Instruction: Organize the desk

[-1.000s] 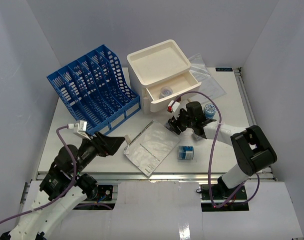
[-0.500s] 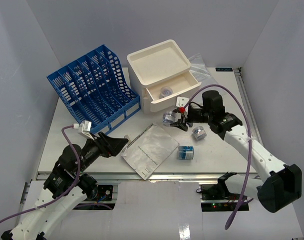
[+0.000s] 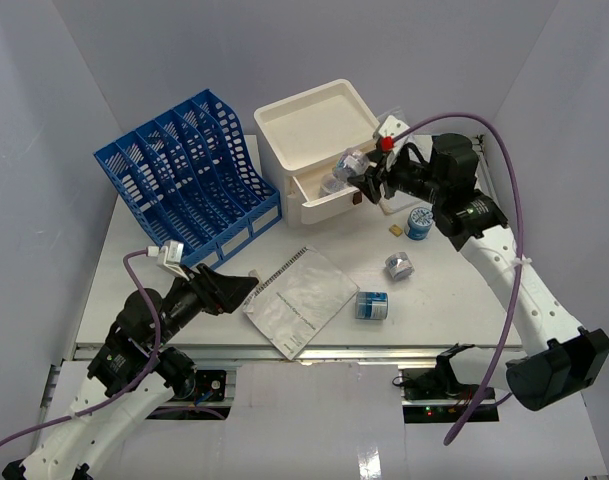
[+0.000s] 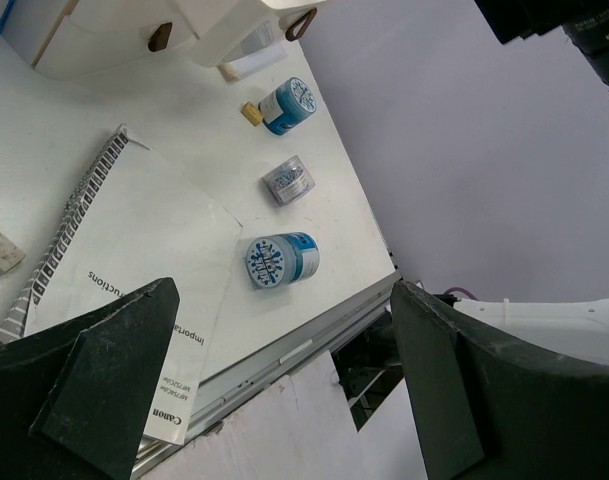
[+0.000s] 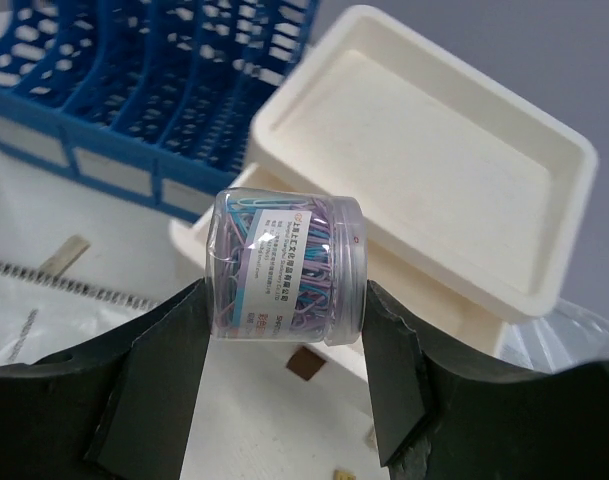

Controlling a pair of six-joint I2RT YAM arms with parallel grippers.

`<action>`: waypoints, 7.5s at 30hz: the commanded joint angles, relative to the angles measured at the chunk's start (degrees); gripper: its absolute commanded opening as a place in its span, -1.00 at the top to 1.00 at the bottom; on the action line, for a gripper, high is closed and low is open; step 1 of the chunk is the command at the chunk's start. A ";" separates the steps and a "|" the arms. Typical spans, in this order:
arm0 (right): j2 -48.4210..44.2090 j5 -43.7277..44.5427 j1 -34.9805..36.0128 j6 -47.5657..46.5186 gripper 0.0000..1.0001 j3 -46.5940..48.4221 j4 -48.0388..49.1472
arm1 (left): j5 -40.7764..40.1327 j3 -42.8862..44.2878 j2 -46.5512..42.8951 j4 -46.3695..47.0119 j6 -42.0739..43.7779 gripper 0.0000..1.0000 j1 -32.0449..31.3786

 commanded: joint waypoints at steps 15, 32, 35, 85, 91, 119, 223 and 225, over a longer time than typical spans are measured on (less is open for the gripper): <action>13.84 30.12 -0.46 4.98 0.71 1.43 15.39 | 0.98 0.73 -0.02 0.33 0.03 -0.96 0.34; 18.18 20.09 6.64 2.39 0.62 6.49 -0.43 | 0.69 0.52 0.04 0.39 0.25 -0.96 0.34; 18.72 19.57 8.46 2.52 0.52 8.90 -2.20 | 0.69 0.50 0.04 0.46 0.18 -0.96 0.34; 13.82 22.46 -10.10 4.84 -0.91 -21.41 -14.15 | 4.34 -5.50 0.78 6.63 1.64 -0.96 0.34; 16.11 22.82 -10.09 5.04 -0.77 -22.73 -13.78 | 4.14 -5.88 0.15 6.21 1.59 -0.96 0.34; -4.13 10.28 -6.27 6.10 0.19 1.35 -16.13 | 4.73 -5.42 3.52 8.04 1.32 -0.96 0.28; 24.06 -6.10 0.19 -23.65 0.45 2.14 16.44 | 14.85 79.87 99.69 -6.55 64.43 0.36 7.55; 22.50 -4.38 -0.19 -20.43 0.63 0.20 16.86 | 14.52 81.53 100.64 -6.45 64.48 0.41 7.73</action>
